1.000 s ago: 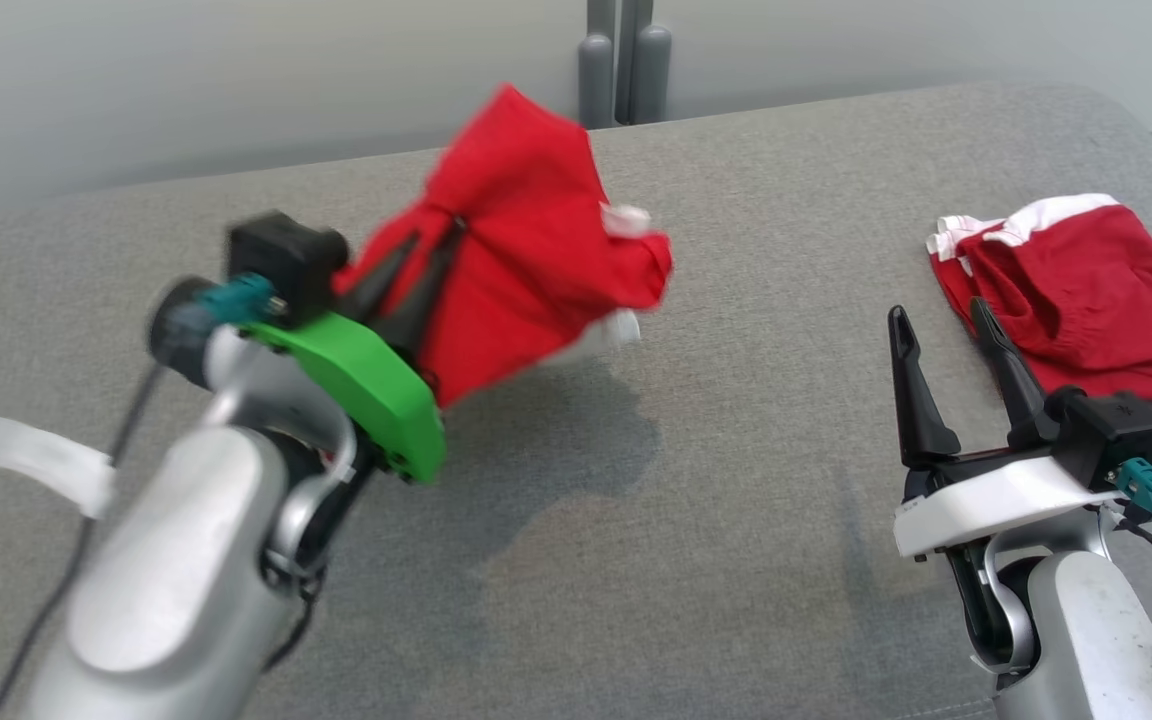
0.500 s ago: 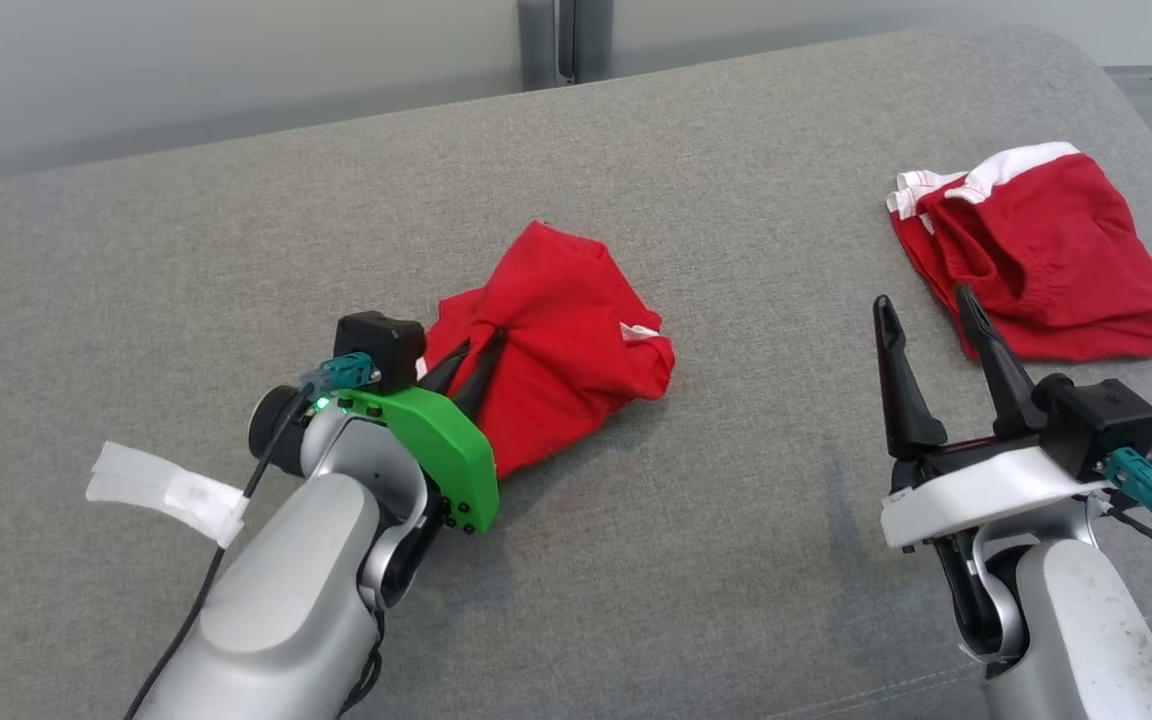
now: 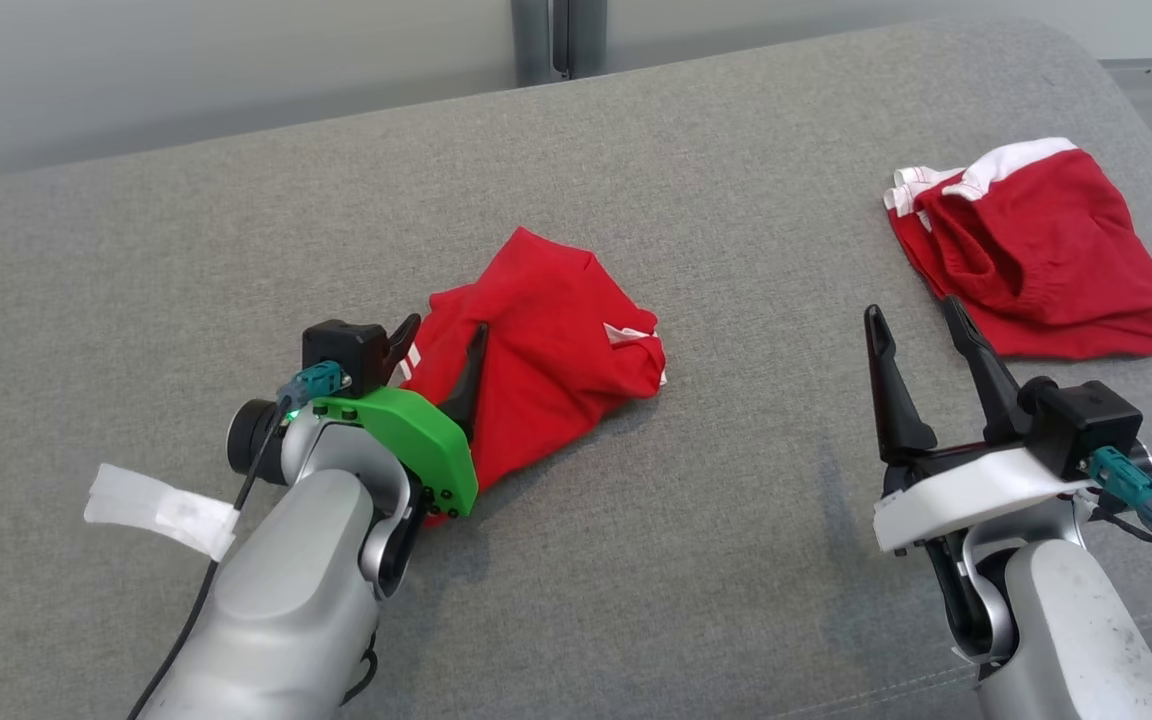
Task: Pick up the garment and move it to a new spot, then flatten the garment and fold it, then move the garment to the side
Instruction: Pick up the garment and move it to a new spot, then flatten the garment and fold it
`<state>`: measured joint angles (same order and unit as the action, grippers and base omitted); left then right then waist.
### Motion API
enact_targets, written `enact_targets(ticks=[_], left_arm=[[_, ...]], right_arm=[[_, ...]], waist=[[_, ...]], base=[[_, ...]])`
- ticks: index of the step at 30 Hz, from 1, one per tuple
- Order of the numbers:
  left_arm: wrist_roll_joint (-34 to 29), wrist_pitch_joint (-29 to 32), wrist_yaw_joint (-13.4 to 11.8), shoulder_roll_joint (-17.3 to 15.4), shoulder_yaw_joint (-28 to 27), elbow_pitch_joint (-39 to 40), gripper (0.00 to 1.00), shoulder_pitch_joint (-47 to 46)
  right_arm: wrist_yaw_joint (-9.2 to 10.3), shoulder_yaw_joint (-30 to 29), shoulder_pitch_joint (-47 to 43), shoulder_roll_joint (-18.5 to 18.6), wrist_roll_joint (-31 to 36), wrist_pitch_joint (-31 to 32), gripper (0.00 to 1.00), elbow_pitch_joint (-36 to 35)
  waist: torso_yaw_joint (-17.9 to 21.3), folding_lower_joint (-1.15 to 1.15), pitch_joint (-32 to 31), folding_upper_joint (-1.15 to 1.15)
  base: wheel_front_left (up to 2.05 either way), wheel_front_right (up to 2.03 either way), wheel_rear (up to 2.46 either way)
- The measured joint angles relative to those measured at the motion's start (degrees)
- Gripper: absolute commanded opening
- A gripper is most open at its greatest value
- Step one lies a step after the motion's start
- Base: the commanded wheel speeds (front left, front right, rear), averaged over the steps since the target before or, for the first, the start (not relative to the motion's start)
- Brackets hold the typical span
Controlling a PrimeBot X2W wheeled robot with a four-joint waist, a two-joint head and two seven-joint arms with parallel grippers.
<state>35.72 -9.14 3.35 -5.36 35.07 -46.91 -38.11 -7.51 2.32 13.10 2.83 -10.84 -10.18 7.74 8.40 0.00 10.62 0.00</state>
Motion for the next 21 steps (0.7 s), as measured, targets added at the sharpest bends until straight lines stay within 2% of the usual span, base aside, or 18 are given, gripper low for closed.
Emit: enact_targets(ticks=[5,9,15,21], left_arm=[[-1.01,-3.34,0.69,0.38,1.2,-0.59,1.0,0.0],[-3.26,-4.98,0.65,0.55,2.8,1.93,1.0,2.23],[-6.08,-5.65,-1.09,1.0,5.0,7.56,1.0,6.8],[-7.72,-5.76,-2.21,1.12,7.61,8.77,1.0,10.62]], right_arm=[[0.0,-0.05,-0.96,0.0,0.01,0.0,1.0,0.76],[0.0,-0.35,-1.74,0.0,0.01,0.09,1.0,0.96],[0.0,-0.23,-2.9,0.01,0.1,0.68,1.0,0.91],[0.0,0.36,-3.07,-0.01,0.09,1.13,1.0,0.3]], waist=[[-1.08,0.0,-1.67,0.0],[-2.33,0.0,-3.08,0.0],[-4.04,0.0,-4.92,0.0],[-4.02,0.0,-5.18,0.0]], base=[[0.0,0.0,0.0],[0.0,0.0,0.0],[0.0,0.0,0.0],[0.0,0.0,0.0]])
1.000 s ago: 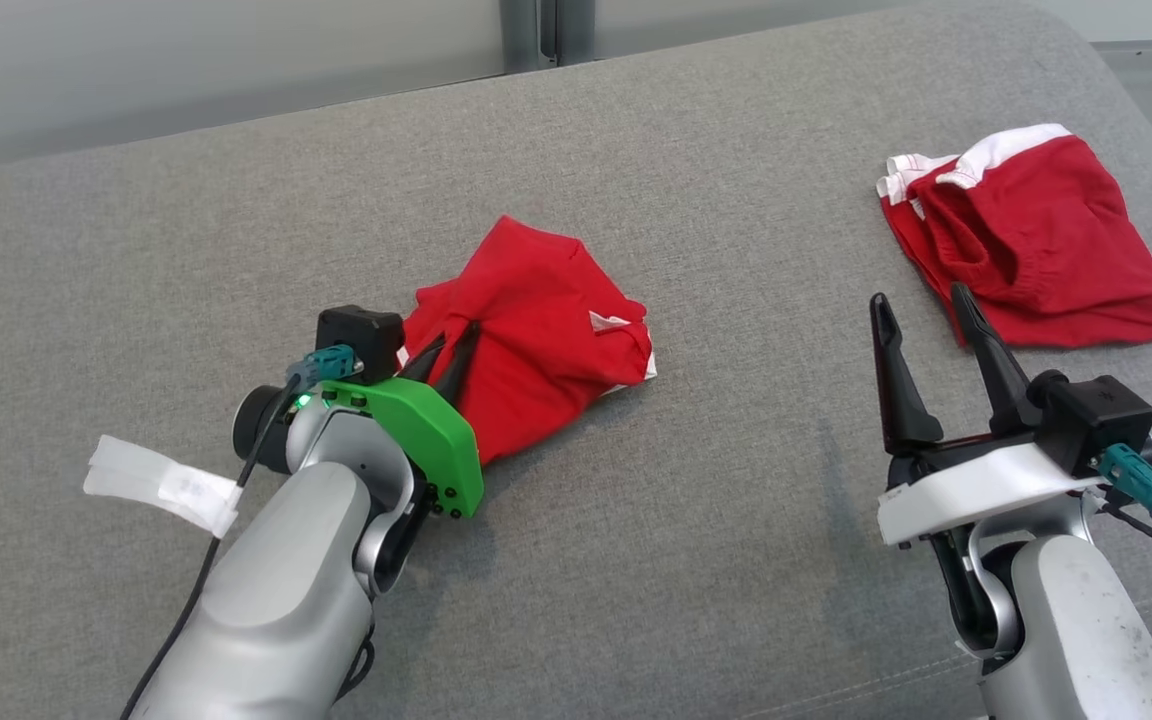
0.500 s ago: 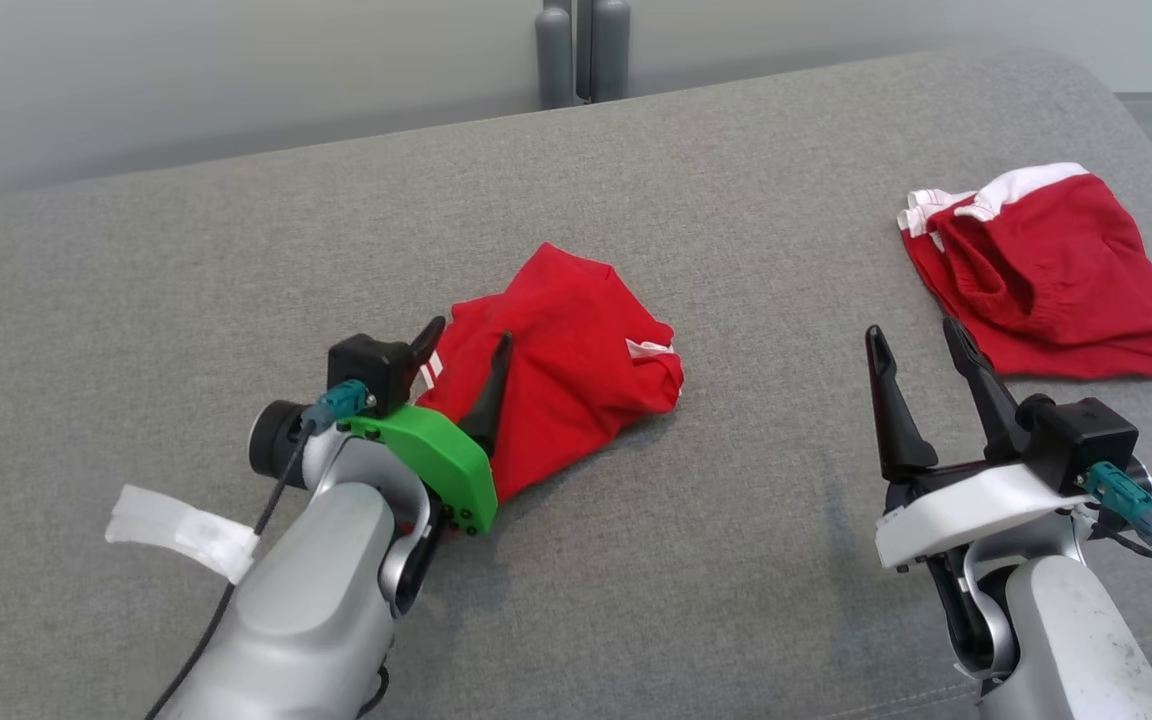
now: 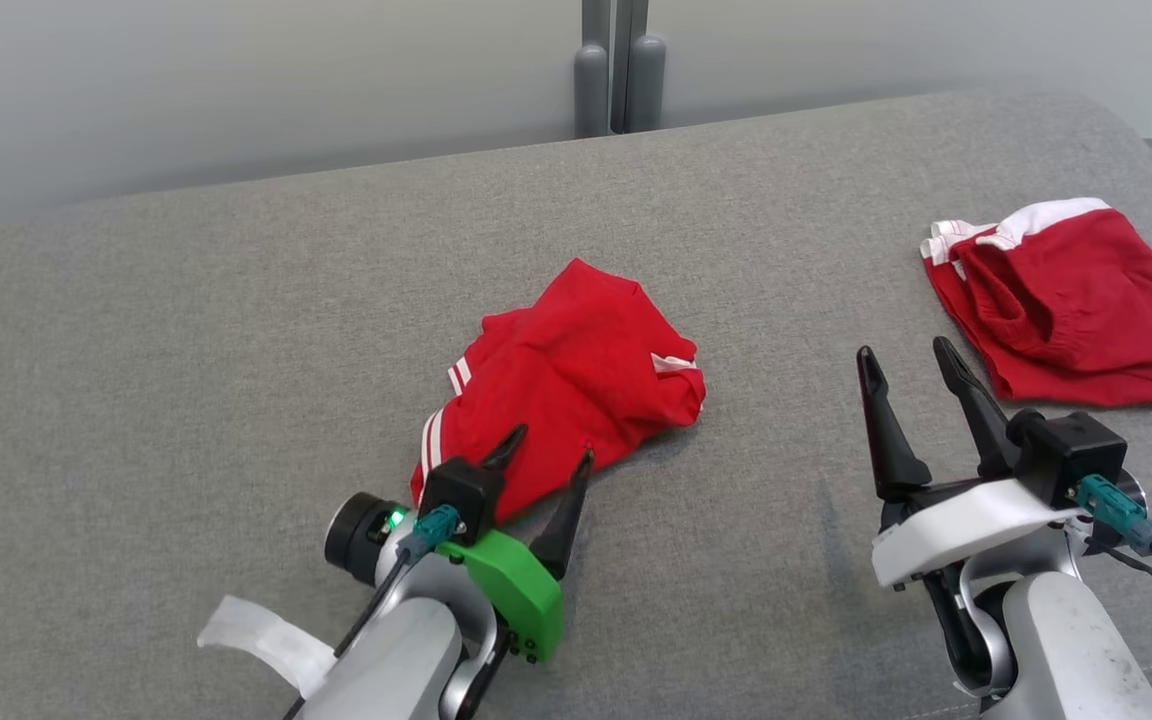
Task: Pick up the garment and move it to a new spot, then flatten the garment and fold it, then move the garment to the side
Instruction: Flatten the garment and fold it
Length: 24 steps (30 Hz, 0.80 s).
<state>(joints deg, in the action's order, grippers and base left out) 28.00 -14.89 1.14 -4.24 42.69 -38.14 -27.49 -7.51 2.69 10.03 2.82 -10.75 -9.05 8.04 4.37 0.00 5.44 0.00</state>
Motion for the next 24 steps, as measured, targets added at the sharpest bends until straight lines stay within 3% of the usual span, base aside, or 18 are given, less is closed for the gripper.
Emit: enact_targets(ticks=[12,19,20,21,22,23,24], left_arm=[[-2.91,-0.04,-2.65,-2.03,1.77,-5.86,1.0,1.06],[-3.34,-0.05,-2.07,-2.04,2.14,-11.15,1.0,-1.42],[-3.33,-0.05,-1.92,-1.98,2.1,-11.77,0.86,-1.88],[-3.33,-0.07,-1.82,-1.92,2.1,-12.26,0.49,-2.23],[-3.35,-0.07,-1.81,-1.86,2.14,-12.84,0.33,-2.56],[-3.37,-0.08,-1.71,-1.8,2.21,-13.36,0.07,-2.88],[-3.44,-0.09,-1.65,-1.74,2.25,-13.89,0.0,-3.17]], right_arm=[[0.0,-0.66,-0.02,0.02,0.45,0.66,1.0,-0.71],[0.0,-0.75,0.32,0.01,0.66,0.88,1.0,-1.19],[0.01,-0.79,0.36,0.01,0.77,0.88,1.0,-1.25],[0.01,-0.85,0.44,0.02,0.8,0.88,1.0,-1.29],[0.01,-0.87,0.56,0.02,0.8,0.88,1.0,-1.34],[0.0,-0.88,0.68,0.01,0.81,0.88,1.0,-1.38],[0.0,-0.9,0.76,0.01,0.82,0.88,1.0,-1.4]], waist=[[1.33,0.0,1.2,0.0],[1.71,0.0,2.32,0.0],[1.73,0.0,2.5,0.0],[1.76,0.0,2.67,0.0],[1.78,0.0,2.82,0.0],[1.8,0.0,2.96,0.0],[1.81,0.0,3.07,0.0]], base=[[0.0,0.0,0.0],[0.0,0.0,0.0],[0.0,0.0,0.0],[0.0,0.0,0.0],[0.0,0.0,0.0],[0.0,0.0,0.0],[0.0,0.0,0.0]])
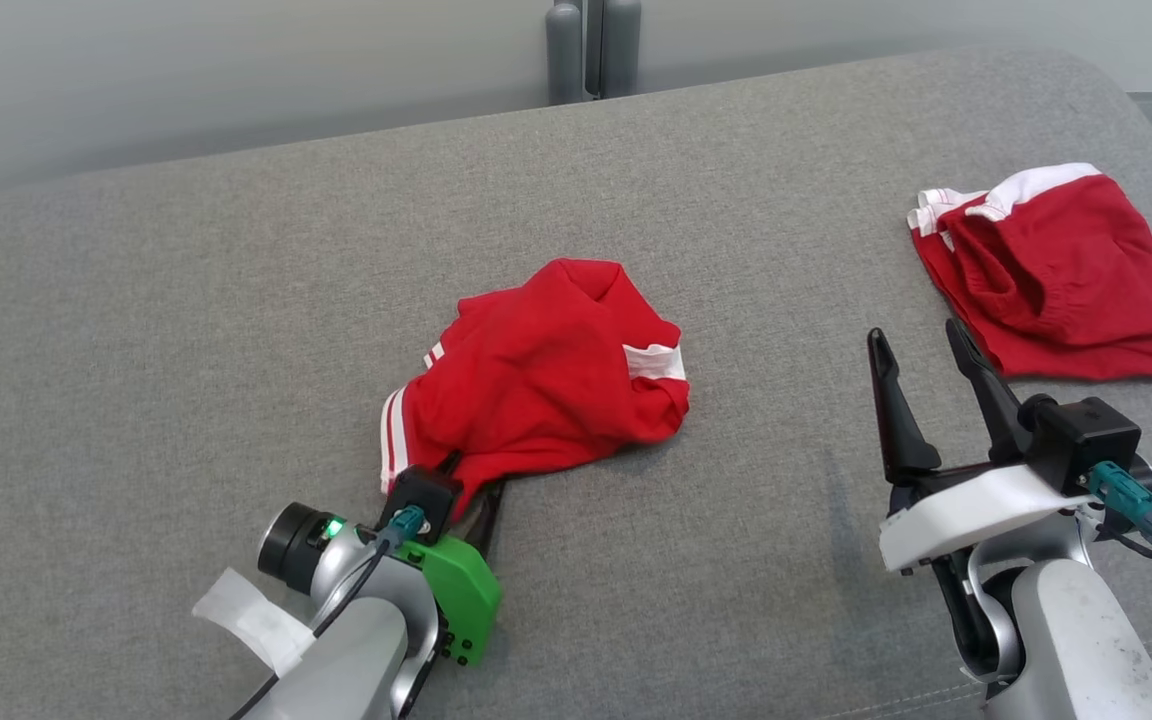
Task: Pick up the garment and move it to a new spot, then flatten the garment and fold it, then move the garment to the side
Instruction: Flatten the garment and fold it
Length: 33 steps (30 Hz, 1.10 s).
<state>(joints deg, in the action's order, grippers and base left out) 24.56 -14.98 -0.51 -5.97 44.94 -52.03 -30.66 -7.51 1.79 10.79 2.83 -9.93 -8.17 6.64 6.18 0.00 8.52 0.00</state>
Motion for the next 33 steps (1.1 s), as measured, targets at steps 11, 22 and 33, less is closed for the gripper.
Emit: enact_targets(ticks=[11,22,33], left_arm=[[0.54,-0.04,2.6,0.63,-3.42,10.0,0.0,-2.14],[1.79,7.67,2.91,1.79,-1.93,28.08,0.0,-6.43],[-1.92,14.05,-7.14,0.02,-4.52,42.0,0.0,-10.06]], right_arm=[[0.01,-0.8,-0.02,0.0,0.24,0.0,1.0,0.44],[0.0,-0.71,-0.68,0.0,-0.14,-0.26,1.0,1.25],[0.0,-1.42,-1.03,0.0,-0.67,-0.77,1.0,1.45]], waist=[[-1.08,0.0,-1.25,0.0],[-1.44,0.0,-4.44,0.0],[1.03,0.0,-4.81,0.0]], base=[[0.0,0.0,0.0],[0.0,0.0,0.0],[0.0,0.0,0.0]])
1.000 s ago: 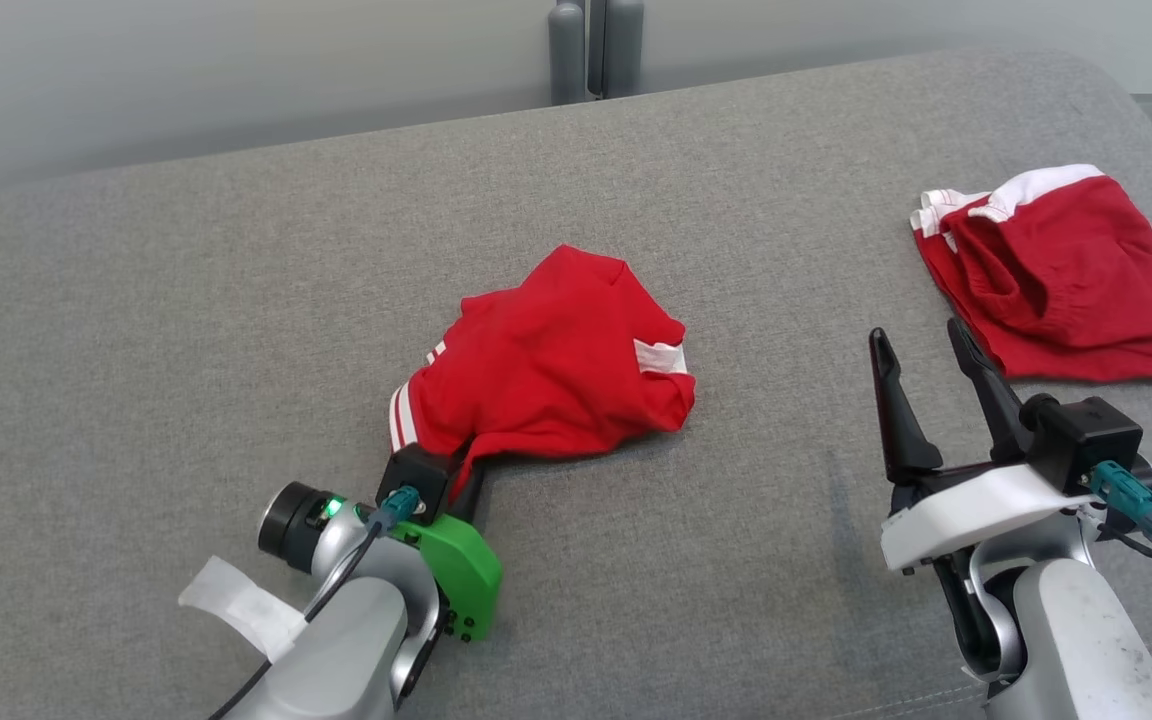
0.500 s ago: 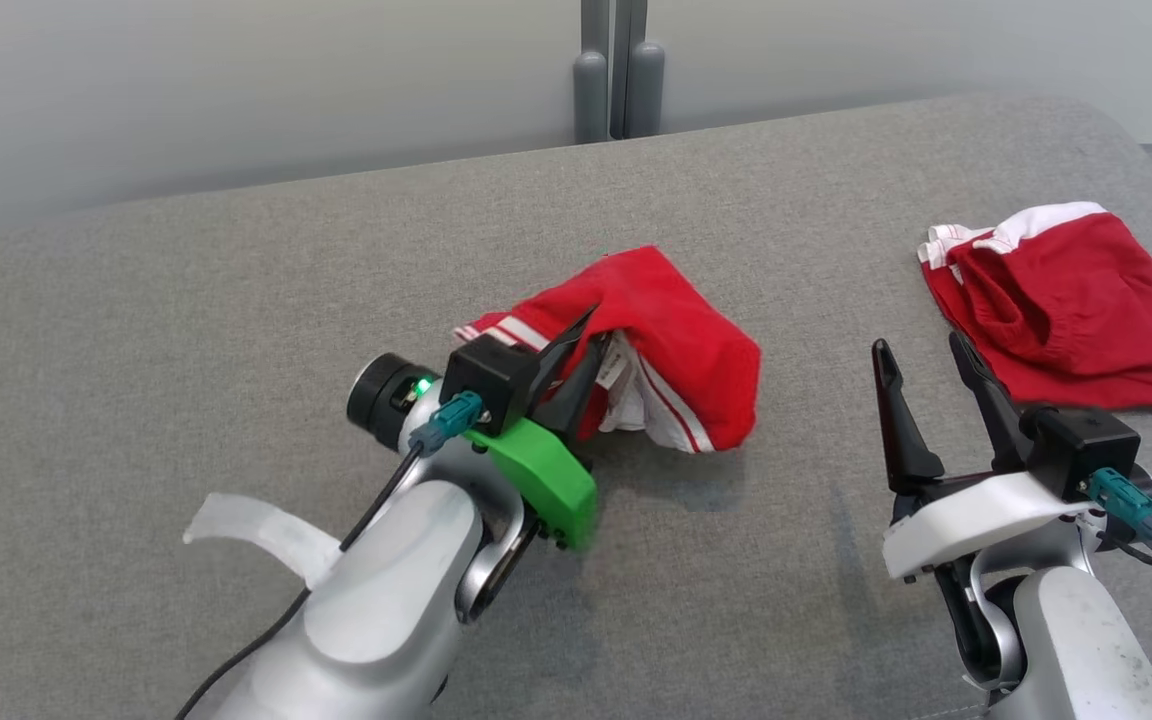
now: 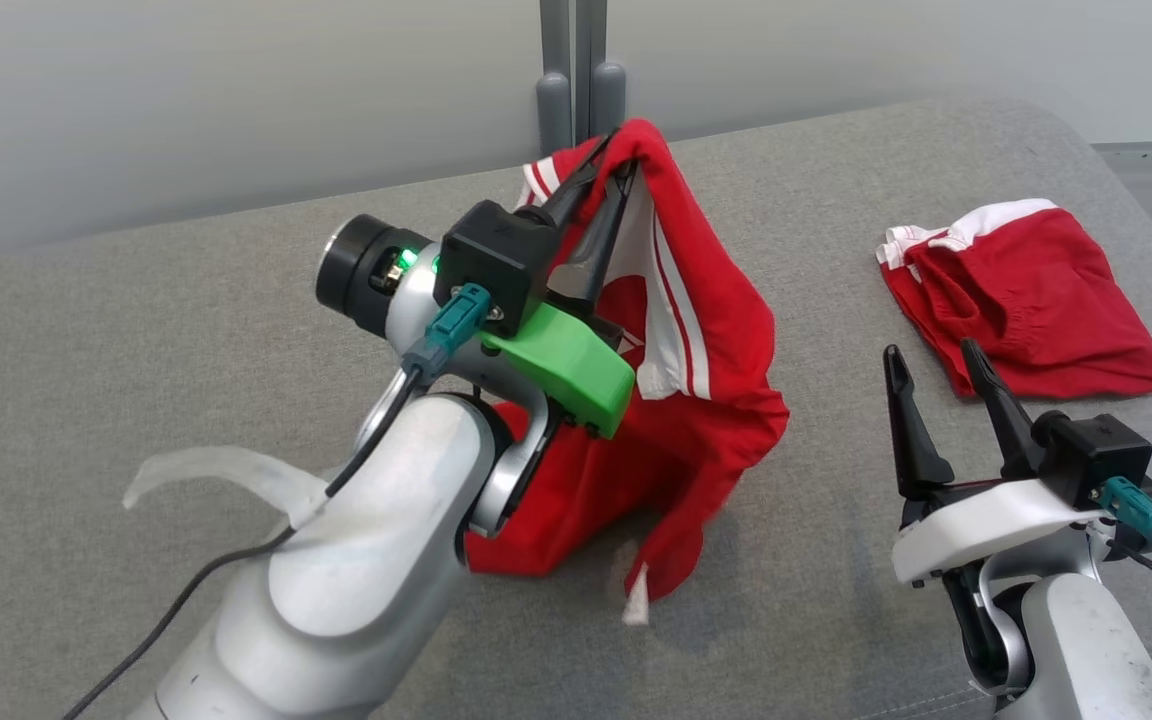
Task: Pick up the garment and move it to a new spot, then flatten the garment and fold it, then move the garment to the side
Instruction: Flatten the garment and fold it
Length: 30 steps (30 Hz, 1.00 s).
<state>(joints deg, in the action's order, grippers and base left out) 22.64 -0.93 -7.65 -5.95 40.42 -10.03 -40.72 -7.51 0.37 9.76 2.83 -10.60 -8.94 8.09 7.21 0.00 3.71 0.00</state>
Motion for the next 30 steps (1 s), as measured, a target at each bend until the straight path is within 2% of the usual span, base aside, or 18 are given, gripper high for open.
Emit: enact_targets(ticks=[2,7,13,17,22,30], left_arm=[[-0.73,0.9,-1.01,-1.03,-0.53,2.22,0.0,-0.12],[-1.09,2.36,-1.29,-2.02,-0.36,4.98,0.0,-0.46],[-2.09,1.85,-1.24,-0.9,0.25,6.23,0.0,-4.37],[-2.12,0.94,0.11,0.26,0.85,4.1,0.0,-7.95],[-3.01,-2.34,0.4,1.22,-0.22,-1.3,0.0,-13.74],[-7.59,-10.13,-4.04,1.29,-3.43,-6.97,0.0,-21.37]], right_arm=[[0.0,-0.45,-0.08,0.01,0.05,-0.07,1.0,0.02],[0.0,-0.9,-0.08,0.01,0.21,-0.19,1.0,0.08],[0.0,-0.26,0.05,0.0,0.09,-0.24,1.0,0.46],[0.0,0.31,0.34,0.01,-0.21,-0.49,1.0,0.99],[0.0,0.87,1.31,0.0,-0.43,-0.88,1.0,1.49],[0.01,-1.72,1.41,0.02,-0.22,-1.75,1.0,2.04]], waist=[[0.27,0.0,0.11,0.0],[0.61,0.0,0.08,0.0],[1.44,0.0,-0.13,0.0],[2.45,0.0,-0.2,0.0],[4.36,0.0,0.06,0.0],[7.03,0.0,1.81,0.0]], base=[[0.0,0.0,0.0],[0.0,0.0,0.0],[0.0,0.0,0.0],[0.0,0.0,0.0],[0.0,0.0,0.0],[0.0,0.0,0.0]])
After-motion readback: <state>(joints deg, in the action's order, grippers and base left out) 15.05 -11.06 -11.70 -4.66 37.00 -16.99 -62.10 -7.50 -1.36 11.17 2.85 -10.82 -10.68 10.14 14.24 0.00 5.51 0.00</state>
